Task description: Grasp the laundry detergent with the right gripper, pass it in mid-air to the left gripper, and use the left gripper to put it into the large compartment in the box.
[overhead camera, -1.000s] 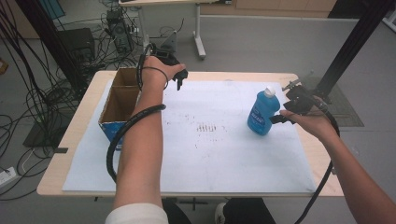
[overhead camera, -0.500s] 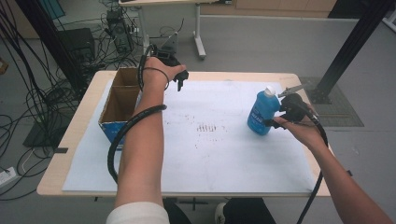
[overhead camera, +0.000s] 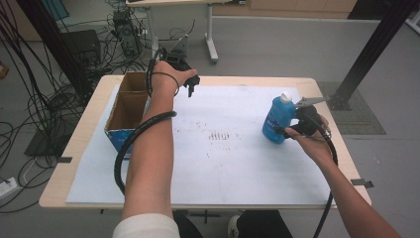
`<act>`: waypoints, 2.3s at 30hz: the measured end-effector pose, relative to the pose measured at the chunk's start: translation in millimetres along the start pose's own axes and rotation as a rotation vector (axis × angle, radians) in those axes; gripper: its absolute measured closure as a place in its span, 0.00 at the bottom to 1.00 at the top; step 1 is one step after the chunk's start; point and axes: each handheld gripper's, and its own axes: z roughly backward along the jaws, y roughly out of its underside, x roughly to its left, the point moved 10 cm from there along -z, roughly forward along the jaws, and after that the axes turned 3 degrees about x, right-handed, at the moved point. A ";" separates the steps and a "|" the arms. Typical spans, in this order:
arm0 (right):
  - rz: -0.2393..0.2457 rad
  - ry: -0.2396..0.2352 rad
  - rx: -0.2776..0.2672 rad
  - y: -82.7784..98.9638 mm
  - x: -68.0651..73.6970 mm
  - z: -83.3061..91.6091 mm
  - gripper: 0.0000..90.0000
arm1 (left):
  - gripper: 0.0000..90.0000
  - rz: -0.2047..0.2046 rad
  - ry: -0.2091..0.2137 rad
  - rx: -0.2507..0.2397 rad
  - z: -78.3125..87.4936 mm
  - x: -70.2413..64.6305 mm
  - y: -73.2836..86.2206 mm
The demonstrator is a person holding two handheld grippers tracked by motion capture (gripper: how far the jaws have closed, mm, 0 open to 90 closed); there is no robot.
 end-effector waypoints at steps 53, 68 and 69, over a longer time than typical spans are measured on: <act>0.030 0.021 -0.133 -8.1 3.9 -8.7 0.02 | 0.08 -0.016 0.001 -0.004 4.0 -1.4 0.6; 0.026 0.024 -0.134 -8.0 2.2 -10.5 0.02 | 0.08 -0.018 0.001 -0.006 4.3 -2.2 -1.4; 0.025 0.023 -0.134 -7.9 2.2 -10.7 0.02 | 0.08 -0.017 0.000 -0.005 4.5 -2.2 -1.8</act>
